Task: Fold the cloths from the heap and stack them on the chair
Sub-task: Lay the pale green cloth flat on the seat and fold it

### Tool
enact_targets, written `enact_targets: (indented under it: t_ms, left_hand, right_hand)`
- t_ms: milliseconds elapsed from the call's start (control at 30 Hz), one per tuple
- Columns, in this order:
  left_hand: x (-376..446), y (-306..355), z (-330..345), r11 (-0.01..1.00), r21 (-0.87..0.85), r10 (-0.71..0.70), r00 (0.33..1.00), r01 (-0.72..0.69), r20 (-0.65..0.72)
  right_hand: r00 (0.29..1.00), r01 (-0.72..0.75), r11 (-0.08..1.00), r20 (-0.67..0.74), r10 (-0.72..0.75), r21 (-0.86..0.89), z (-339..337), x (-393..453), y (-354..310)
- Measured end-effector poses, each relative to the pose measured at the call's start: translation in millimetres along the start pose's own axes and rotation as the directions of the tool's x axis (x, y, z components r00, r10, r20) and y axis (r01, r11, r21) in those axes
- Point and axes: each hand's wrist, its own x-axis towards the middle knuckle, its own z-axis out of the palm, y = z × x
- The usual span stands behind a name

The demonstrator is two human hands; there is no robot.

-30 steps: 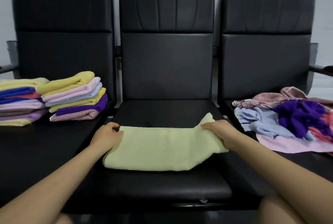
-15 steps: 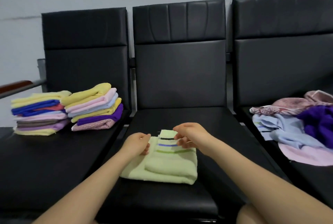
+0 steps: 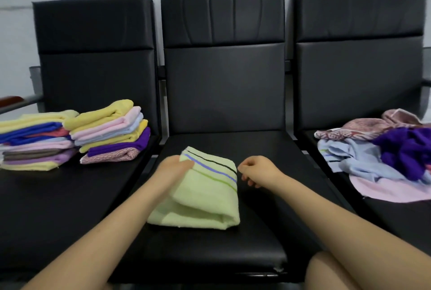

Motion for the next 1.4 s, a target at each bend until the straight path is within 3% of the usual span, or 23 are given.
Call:
enact_targets:
  t_ms: [133, 200, 333, 400, 500, 567, 667, 800, 967, 1033, 1133, 1200, 1267, 1333, 1400]
  left_hand:
    - [-3.0, -22.8, -32.6, 0.962, 0.249, -0.127, 0.991, 0.113, 0.041]
    - [-7.0, -35.2, -42.6, 0.948, 0.281, -0.168, 0.984, 0.148, 0.051]
    - [-15.9, -42.9, -52.4, 0.962, 0.220, -0.172, 0.985, 0.162, 0.028]
    - [-21.8, -43.6, -54.0, 0.965, 0.158, -0.223, 0.973, 0.210, 0.068]
    - [-28.3, -45.0, -47.2, 0.947, -0.069, -0.293, 0.934, 0.313, 0.205]
    - [-32.1, -44.4, -40.0, 0.947, -0.088, -0.282, 0.929, 0.310, 0.240]
    - [-37.1, -36.1, -34.6, 0.938, -0.196, -0.230, 0.938, 0.285, 0.261]
    - [-33.5, -28.7, -56.0, 0.927, -0.320, -0.155, 0.976, 0.197, 0.153]
    - [-13.7, -40.8, -127.5, 0.979, -0.196, 0.007, 0.979, -0.048, -0.203]
    - [0.2, -52.4, -163.6, 0.999, -0.039, 0.017, 0.926, -0.035, -0.377]
    - [12.9, -77.3, -207.1, 0.984, 0.178, 0.101, 0.793, 0.010, -0.601]
    - [17.2, -101.3, -218.2, 0.915, 0.383, 0.150, 0.774, 0.126, -0.615]
    - [17.7, -128.1, -219.0, 0.818, 0.515, 0.084, 0.833, 0.256, -0.546]
    - [16.5, -143.0, -218.2, 0.786, 0.552, 0.048, 0.863, 0.278, -0.503]
    - [15.1, -143.1, -217.5, 0.769, 0.580, 0.111, 0.837, 0.270, -0.536]
  right_hand:
    - [0.996, 0.034, 0.997, 0.080, -0.028, -0.067, 10.1, -2.4, -7.3]
    - [0.993, 0.033, 0.992, 0.119, -0.019, -0.121, 15.8, -1.5, -7.8]
    - [0.984, 0.016, 0.991, 0.179, 0.008, -0.131, 27.2, -3.0, -10.8]
    - [0.979, -0.043, 0.999, 0.200, 0.040, 0.008, 35.4, -5.7, -13.4]
    - [0.964, -0.184, 0.940, 0.238, 0.116, 0.287, 47.5, -8.9, -15.5]
    - [0.950, -0.235, 0.905, 0.280, 0.137, 0.355, 53.6, -12.1, -19.9]
    - [0.944, -0.218, 0.894, 0.318, 0.091, 0.391, 57.0, -15.6, -33.8]
    - [0.957, -0.164, 0.856, 0.289, 0.018, 0.490, 71.0, -4.7, -57.6]
    - [0.969, -0.137, 0.799, 0.246, -0.014, 0.585, 109.9, 18.5, -121.2]
    - [0.967, -0.122, 0.769, 0.249, -0.050, 0.628, 140.1, 27.4, -150.8]
    - [0.949, -0.131, 0.702, 0.294, -0.116, 0.700, 199.3, 43.4, -172.9]
    - [0.941, -0.120, 0.779, 0.321, -0.108, 0.616, 233.2, 46.9, -170.7]
    - [0.954, -0.029, 0.910, 0.284, -0.098, 0.413, 260.8, 49.6, -161.2]
    - [0.960, 0.044, 0.946, 0.247, -0.129, 0.322, 268.6, 48.0, -157.0]
    - [0.949, 0.077, 0.943, 0.266, -0.169, 0.325, 262.6, 44.3, -156.0]
